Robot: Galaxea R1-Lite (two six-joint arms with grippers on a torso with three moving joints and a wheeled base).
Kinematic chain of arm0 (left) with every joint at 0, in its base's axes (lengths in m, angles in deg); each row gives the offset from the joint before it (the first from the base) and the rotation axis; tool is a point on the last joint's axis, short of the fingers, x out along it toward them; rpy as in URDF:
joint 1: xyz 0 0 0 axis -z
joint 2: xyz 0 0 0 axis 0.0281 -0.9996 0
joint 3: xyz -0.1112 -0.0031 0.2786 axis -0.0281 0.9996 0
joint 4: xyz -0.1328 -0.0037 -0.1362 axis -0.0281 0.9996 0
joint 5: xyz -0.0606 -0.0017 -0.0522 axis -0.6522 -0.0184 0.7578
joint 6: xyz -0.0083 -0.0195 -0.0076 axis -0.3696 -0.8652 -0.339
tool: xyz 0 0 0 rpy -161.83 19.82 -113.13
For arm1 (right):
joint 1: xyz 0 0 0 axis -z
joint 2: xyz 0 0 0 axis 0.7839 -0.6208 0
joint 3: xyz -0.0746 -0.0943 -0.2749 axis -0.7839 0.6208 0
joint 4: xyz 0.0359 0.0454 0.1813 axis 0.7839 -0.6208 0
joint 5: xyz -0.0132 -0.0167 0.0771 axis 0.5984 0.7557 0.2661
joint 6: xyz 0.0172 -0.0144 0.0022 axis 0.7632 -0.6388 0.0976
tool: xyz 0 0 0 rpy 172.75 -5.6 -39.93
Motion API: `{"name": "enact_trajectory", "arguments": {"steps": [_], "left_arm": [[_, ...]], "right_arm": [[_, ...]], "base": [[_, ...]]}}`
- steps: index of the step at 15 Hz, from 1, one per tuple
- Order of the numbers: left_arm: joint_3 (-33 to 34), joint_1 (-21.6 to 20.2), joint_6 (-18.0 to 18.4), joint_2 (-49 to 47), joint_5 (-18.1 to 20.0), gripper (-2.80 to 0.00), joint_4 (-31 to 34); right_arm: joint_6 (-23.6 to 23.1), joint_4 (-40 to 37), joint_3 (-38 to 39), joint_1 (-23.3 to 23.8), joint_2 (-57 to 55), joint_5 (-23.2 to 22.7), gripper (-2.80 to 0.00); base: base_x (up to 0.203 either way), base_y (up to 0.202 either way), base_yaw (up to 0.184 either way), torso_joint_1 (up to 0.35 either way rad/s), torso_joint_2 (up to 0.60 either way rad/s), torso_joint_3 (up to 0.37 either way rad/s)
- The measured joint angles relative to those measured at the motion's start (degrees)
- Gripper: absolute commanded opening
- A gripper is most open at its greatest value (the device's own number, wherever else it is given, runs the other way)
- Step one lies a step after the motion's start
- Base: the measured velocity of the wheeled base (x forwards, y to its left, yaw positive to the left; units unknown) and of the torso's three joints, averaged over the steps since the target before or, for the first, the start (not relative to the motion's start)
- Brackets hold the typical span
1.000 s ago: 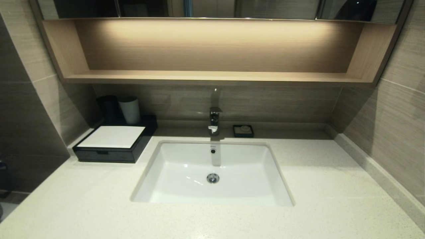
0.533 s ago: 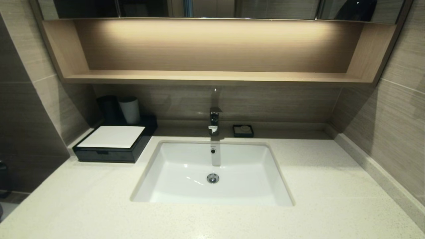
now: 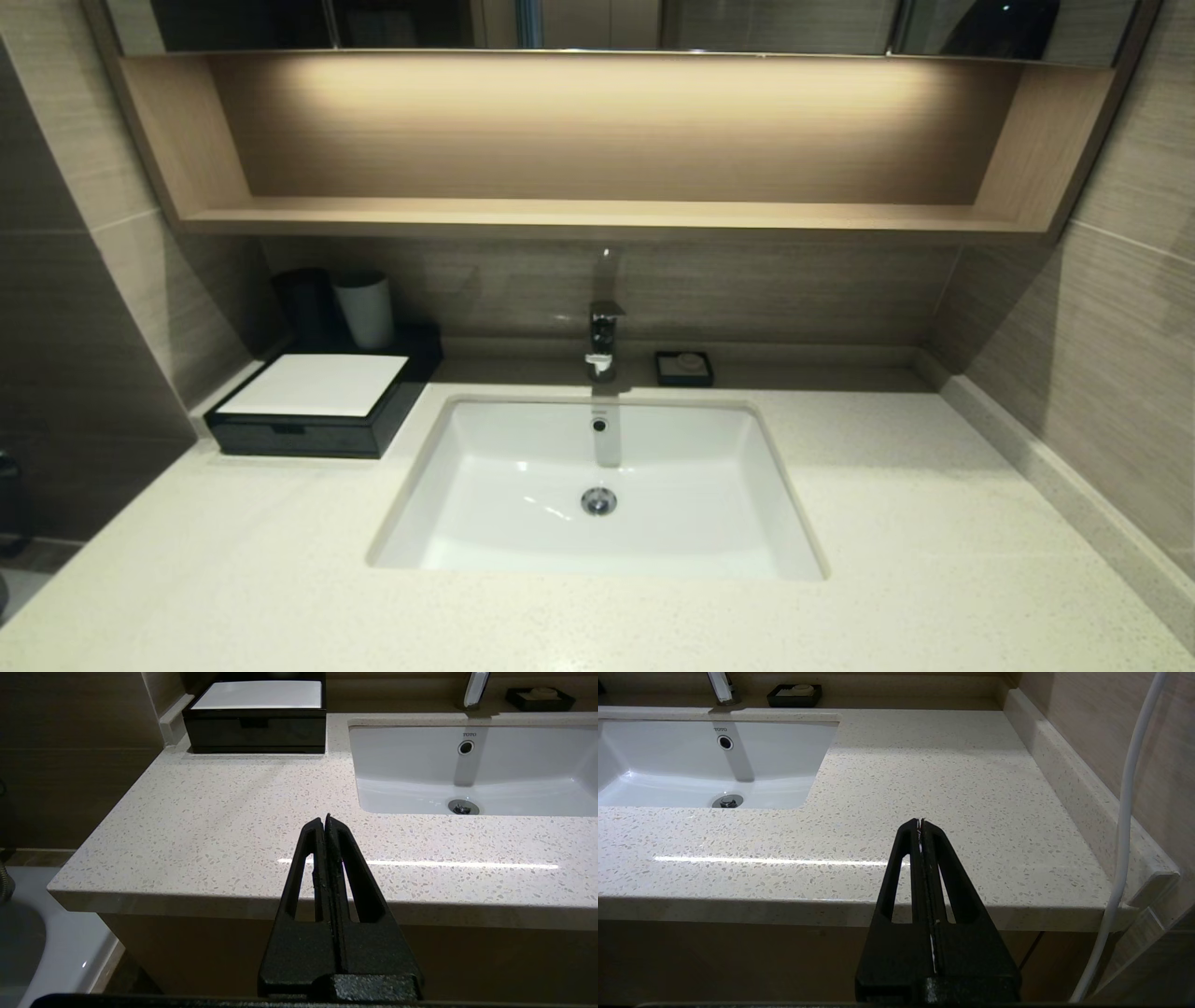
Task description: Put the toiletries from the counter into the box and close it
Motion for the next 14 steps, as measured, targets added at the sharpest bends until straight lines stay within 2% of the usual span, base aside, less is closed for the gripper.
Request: {"name": "enact_trajectory", "arguments": {"steps": [5,8,14], "left_arm": [[2.70,0.02,0.66,0.89,-0.02,-2.80,-4.58],[2.84,0.02,0.52,2.77,0.33,-2.80,-2.32],[2.88,0.05,-0.77,3.92,0.06,-2.80,-2.11]], "right_arm": [[-0.02,0.00,0.00,0.00,0.00,-0.04,-2.80],[0.00,0.01,0.00,0.00,0.00,-0.04,-2.80],[0.00,0.01,0.00,0.00,0.00,-0.01,-2.80]], "base": [[0.000,0.000,0.000,0.000,0.00,0.000],[0.000,0.000,0.000,0.000,0.00,0.000],[0.000,0.000,0.000,0.000,0.00,0.000]]}}
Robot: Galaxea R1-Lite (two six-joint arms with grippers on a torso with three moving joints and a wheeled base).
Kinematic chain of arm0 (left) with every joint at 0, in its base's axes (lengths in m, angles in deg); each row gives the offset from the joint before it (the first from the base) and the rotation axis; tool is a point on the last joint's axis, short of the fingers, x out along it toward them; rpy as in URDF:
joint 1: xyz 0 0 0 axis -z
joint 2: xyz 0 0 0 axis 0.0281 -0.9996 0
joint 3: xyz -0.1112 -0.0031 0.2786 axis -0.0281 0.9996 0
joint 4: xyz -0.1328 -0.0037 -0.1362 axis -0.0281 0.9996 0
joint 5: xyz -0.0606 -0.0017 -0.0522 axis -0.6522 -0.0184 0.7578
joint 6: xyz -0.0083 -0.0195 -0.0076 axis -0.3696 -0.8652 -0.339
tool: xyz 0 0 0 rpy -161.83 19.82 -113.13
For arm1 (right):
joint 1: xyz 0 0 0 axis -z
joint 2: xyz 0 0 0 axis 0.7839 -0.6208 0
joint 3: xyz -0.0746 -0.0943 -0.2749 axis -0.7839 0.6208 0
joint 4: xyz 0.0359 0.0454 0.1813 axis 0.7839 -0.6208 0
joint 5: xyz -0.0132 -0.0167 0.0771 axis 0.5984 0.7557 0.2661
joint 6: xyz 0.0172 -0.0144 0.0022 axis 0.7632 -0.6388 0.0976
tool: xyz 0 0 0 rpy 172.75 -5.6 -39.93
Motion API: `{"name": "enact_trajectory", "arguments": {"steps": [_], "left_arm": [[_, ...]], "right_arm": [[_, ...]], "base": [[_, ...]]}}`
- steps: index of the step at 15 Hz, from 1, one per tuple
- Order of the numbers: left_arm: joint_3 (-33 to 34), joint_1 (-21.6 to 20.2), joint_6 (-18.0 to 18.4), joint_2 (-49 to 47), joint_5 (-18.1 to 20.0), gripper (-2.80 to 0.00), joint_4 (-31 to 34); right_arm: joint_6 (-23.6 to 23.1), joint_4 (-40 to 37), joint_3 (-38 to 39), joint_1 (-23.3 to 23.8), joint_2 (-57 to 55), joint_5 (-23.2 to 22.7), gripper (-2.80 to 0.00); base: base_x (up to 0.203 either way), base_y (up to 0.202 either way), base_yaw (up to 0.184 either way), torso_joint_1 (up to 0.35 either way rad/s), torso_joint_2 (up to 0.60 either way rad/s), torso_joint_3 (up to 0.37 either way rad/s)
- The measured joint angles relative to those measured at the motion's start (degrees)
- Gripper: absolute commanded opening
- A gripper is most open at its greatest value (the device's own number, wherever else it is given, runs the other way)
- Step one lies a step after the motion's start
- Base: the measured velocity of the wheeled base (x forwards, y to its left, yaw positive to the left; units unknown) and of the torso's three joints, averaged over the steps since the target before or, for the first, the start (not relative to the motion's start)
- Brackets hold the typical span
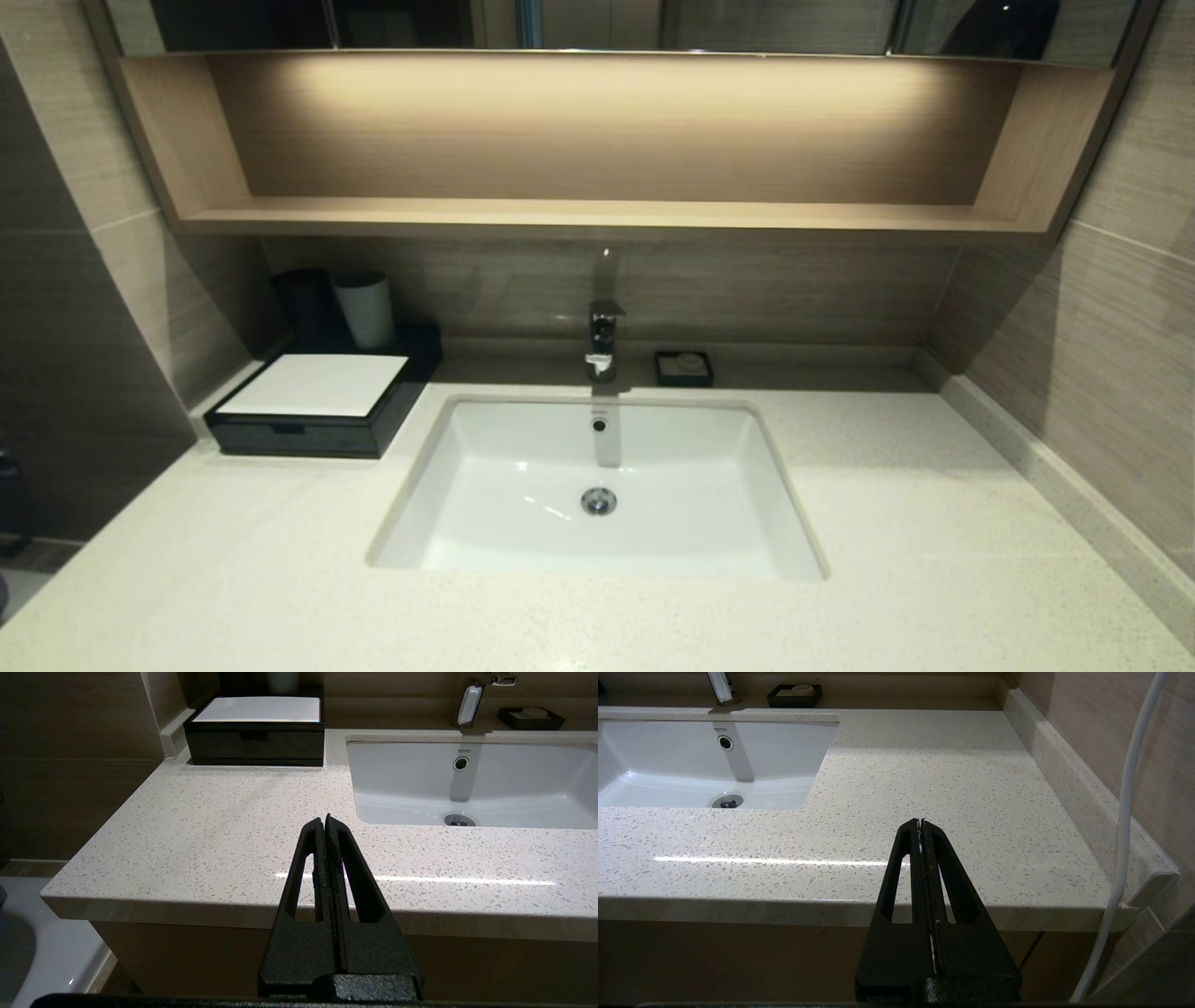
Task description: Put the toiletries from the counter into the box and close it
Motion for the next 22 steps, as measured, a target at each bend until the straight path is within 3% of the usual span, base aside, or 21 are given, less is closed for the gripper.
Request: {"name": "enact_trajectory", "arguments": {"steps": [22], "left_arm": [[0.00,0.00,-0.12,0.07,0.02,-2.80,-0.11]], "right_arm": [[-0.02,0.00,0.00,0.00,0.00,0.00,-2.80]], "base": [[0.000,0.000,0.000,0.000,0.00,0.000]]}}
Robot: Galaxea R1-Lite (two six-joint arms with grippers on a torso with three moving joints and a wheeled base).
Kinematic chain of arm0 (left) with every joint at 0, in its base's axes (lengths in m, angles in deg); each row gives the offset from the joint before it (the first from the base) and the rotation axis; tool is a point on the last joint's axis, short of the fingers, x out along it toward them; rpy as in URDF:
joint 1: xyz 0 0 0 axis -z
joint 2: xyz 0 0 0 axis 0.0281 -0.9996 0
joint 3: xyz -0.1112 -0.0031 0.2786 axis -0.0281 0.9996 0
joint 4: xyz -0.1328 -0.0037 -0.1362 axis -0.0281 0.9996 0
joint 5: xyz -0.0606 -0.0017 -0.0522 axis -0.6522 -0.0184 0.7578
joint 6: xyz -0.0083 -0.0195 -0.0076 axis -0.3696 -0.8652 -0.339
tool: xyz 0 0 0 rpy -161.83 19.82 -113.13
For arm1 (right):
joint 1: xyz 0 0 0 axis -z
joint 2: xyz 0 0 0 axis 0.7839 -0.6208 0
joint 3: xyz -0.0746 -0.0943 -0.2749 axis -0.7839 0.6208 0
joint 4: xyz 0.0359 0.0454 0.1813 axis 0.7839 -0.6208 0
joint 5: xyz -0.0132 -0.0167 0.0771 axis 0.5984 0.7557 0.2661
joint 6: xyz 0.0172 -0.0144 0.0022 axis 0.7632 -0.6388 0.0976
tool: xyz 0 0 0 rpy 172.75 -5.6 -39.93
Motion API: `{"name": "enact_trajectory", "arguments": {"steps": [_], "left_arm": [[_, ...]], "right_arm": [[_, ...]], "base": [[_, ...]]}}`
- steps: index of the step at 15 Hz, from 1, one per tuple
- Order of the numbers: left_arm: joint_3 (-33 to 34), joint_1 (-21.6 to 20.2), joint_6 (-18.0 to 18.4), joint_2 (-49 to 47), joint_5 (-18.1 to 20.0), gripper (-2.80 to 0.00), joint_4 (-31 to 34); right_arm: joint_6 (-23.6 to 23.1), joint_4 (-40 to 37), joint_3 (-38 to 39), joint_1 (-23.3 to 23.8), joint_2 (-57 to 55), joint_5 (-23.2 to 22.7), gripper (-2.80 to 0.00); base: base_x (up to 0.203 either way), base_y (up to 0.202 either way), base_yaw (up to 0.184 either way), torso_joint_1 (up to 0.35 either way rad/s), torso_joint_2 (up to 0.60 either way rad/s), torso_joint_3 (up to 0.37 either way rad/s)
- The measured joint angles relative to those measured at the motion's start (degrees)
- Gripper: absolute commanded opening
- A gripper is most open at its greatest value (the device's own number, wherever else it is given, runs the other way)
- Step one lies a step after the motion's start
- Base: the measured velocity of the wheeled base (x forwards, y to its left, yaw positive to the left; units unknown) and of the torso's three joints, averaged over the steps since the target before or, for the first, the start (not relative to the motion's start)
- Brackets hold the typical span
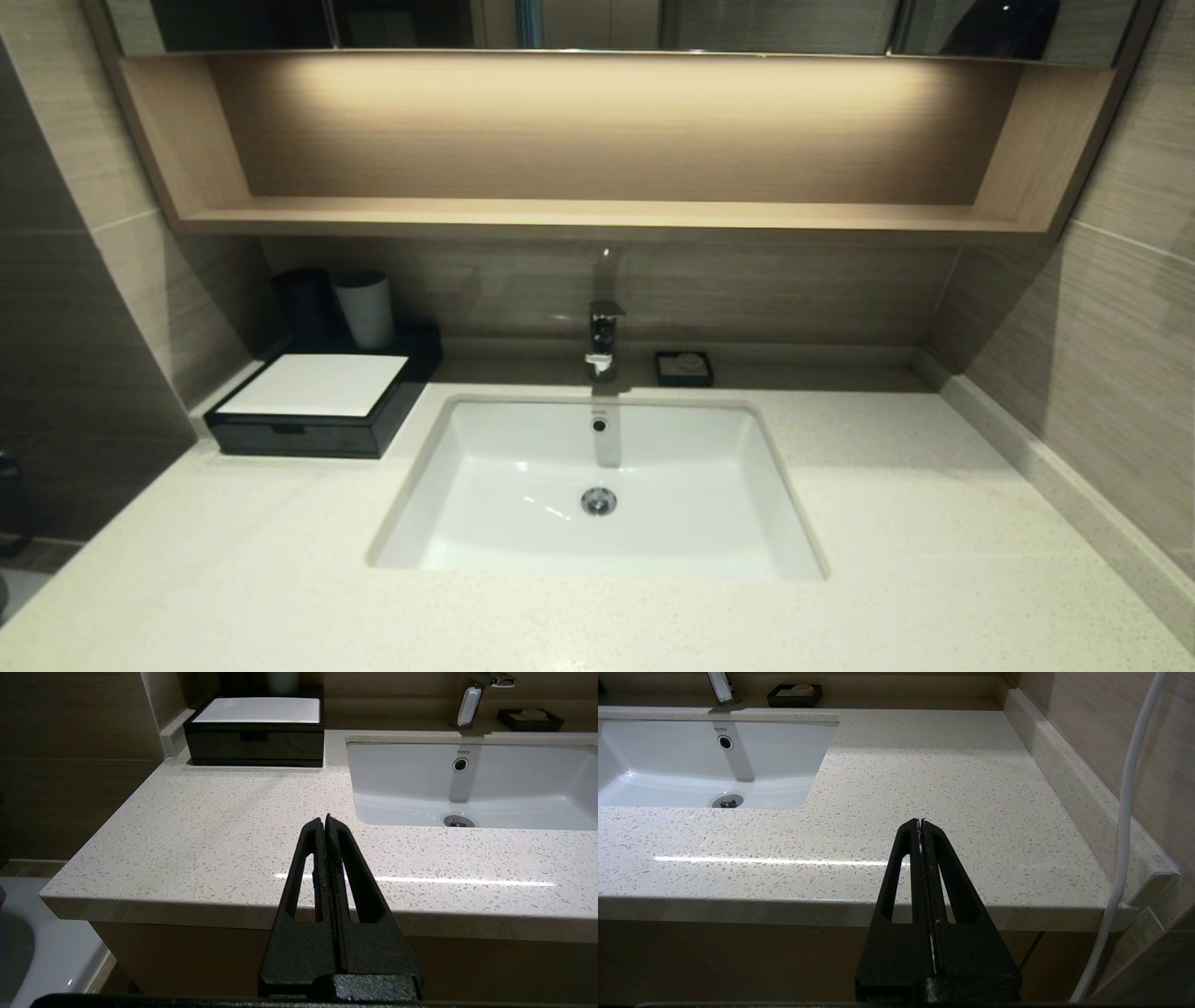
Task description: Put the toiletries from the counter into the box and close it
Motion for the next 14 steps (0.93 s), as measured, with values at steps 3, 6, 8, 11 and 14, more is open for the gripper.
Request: {"name": "enact_trajectory", "arguments": {"steps": [3,6,8,11,14], "left_arm": [[0.00,0.00,0.05,0.00,-0.02,-2.80,0.01],[0.00,0.00,-0.02,0.00,-0.02,-2.80,0.02],[0.00,0.00,-0.02,0.00,-0.02,-2.80,-0.02],[0.00,0.00,0.01,0.00,-0.02,-2.80,-0.05],[0.00,0.00,-0.02,0.00,-0.02,-2.80,-0.05]], "right_arm": [[0.02,-0.02,0.00,0.00,0.00,-0.02,-2.80],[0.01,0.00,0.00,0.00,0.00,0.00,-2.80],[0.02,0.00,0.00,0.00,0.00,-0.05,-2.80],[0.02,0.00,0.00,0.00,0.00,-0.02,-2.80],[0.02,-0.02,0.00,0.00,0.00,-0.05,-2.80]], "base": [[0.000,0.000,0.000,0.000,0.00,0.000],[0.000,0.000,0.000,0.000,0.00,0.000],[0.000,0.000,0.000,0.000,0.00,0.000],[0.000,0.000,0.000,0.000,0.00,0.000],[0.000,0.000,0.000,0.000,0.00,0.000]]}}
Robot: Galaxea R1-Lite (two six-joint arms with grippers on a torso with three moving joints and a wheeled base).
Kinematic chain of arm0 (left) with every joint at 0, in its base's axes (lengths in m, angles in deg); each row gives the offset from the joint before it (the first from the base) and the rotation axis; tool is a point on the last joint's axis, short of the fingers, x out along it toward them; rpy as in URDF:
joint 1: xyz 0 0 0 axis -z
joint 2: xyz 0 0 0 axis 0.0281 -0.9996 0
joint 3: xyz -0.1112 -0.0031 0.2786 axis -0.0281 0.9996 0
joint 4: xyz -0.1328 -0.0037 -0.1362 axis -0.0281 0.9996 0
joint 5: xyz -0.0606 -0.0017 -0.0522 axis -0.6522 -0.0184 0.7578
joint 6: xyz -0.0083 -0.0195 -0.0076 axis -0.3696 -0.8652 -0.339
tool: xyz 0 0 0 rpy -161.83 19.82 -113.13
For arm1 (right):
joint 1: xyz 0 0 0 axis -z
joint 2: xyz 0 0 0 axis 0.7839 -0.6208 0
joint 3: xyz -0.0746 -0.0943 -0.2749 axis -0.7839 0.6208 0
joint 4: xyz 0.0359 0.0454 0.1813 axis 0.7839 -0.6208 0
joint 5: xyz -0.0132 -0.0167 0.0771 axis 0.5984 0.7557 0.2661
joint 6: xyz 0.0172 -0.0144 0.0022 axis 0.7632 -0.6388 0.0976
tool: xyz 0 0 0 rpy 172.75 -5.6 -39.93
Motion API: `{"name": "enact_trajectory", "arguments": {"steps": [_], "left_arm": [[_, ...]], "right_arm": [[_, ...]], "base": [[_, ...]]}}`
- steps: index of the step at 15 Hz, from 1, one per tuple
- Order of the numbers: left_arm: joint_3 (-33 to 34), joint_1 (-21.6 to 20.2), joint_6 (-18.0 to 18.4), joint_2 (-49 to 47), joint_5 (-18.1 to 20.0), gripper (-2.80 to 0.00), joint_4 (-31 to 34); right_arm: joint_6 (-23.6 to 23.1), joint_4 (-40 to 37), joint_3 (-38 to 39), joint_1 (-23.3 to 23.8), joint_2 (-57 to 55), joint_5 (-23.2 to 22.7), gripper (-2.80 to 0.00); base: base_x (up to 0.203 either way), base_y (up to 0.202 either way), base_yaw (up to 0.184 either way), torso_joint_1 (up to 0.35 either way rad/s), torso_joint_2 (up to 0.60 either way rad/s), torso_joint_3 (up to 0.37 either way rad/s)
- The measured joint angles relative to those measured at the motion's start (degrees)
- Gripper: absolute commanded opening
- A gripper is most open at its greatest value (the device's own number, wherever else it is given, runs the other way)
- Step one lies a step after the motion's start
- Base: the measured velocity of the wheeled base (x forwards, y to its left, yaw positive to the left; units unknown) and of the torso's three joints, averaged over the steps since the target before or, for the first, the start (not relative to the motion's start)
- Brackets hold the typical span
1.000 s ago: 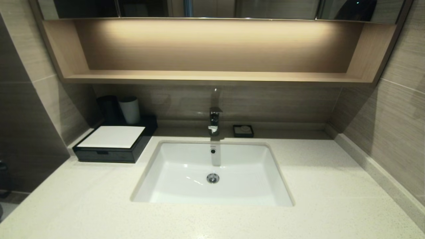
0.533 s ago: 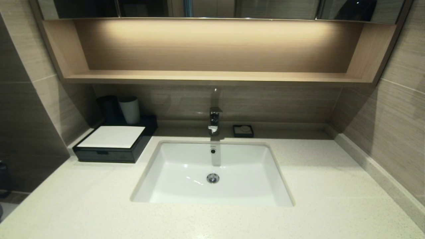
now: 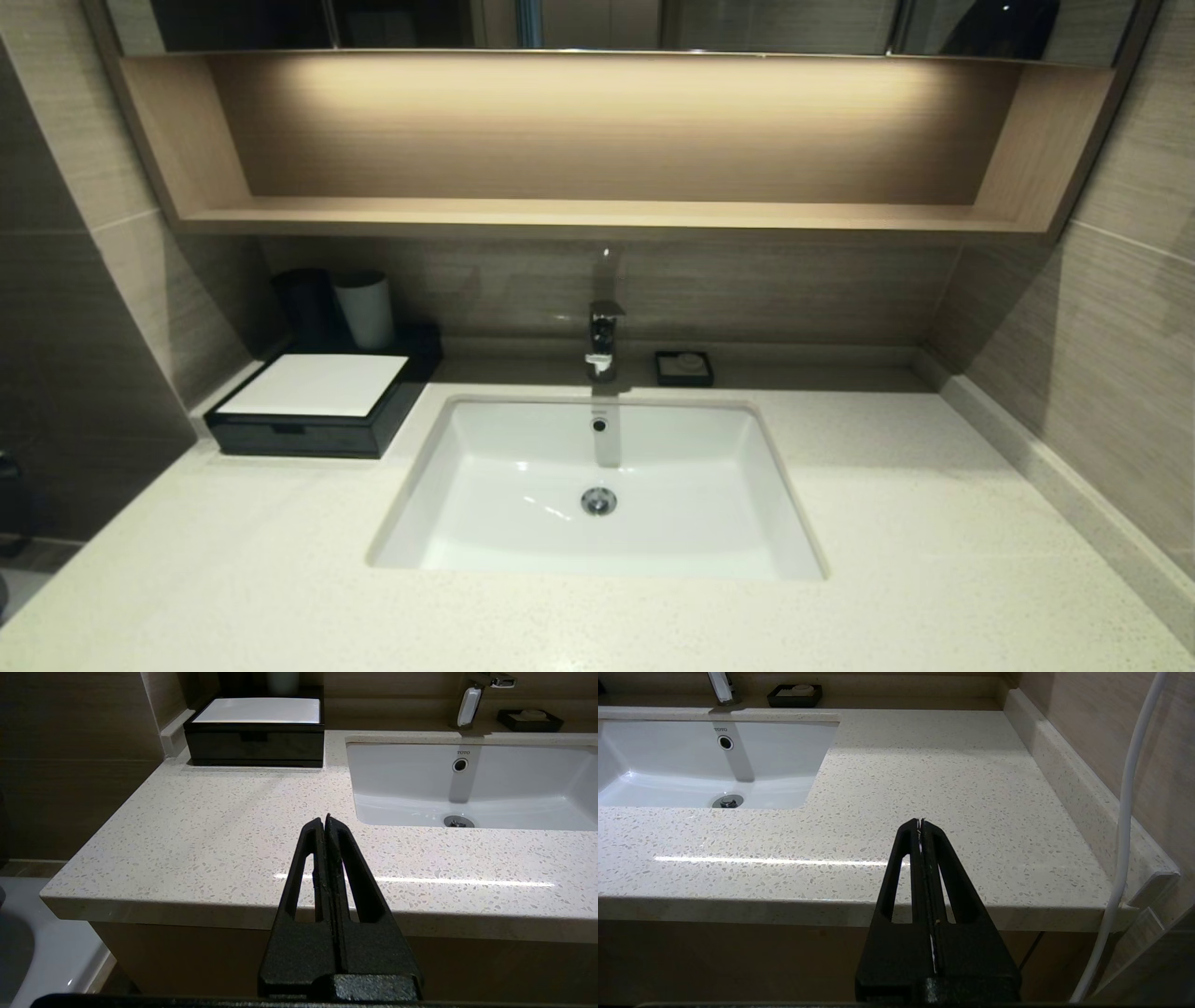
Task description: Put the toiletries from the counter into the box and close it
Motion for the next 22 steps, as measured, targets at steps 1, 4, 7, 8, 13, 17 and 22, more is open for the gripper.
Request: {"name": "enact_trajectory", "arguments": {"steps": [1,4,7,8,13,17,22], "left_arm": [[0.00,0.00,0.03,0.00,0.00,-2.80,0.00],[0.00,0.00,0.04,0.00,0.00,-2.80,0.00],[0.00,0.00,0.02,0.00,-0.02,-2.80,0.00],[0.00,0.00,0.02,0.00,0.00,-2.80,-0.02],[0.00,0.00,0.02,0.00,0.00,-2.80,0.00],[0.00,0.00,0.03,0.00,0.00,-2.80,0.02],[0.00,0.00,0.00,0.00,0.00,-2.80,0.00]], "right_arm": [[-0.02,0.01,0.00,0.00,0.00,0.00,-2.80],[0.00,0.02,0.00,0.00,0.00,0.02,-2.80],[-0.02,0.02,0.00,0.00,0.00,0.02,-2.80],[-0.02,0.02,0.00,0.00,0.00,0.02,-2.80],[-0.02,0.02,0.00,0.00,0.00,0.02,-2.80],[-0.02,0.02,0.00,0.00,0.00,0.02,-2.80],[0.00,0.02,0.00,0.00,0.00,-0.01,-2.80]], "base": [[0.000,0.000,0.000,0.000,0.00,0.000],[0.000,0.000,0.000,0.000,0.00,0.000],[0.000,0.000,0.000,0.000,0.00,0.000],[0.000,0.000,0.000,0.000,0.00,0.000],[0.000,0.000,0.000,0.000,0.00,0.000],[0.000,0.000,0.000,0.000,0.00,0.000],[0.000,0.000,0.000,0.000,0.00,0.000]]}}
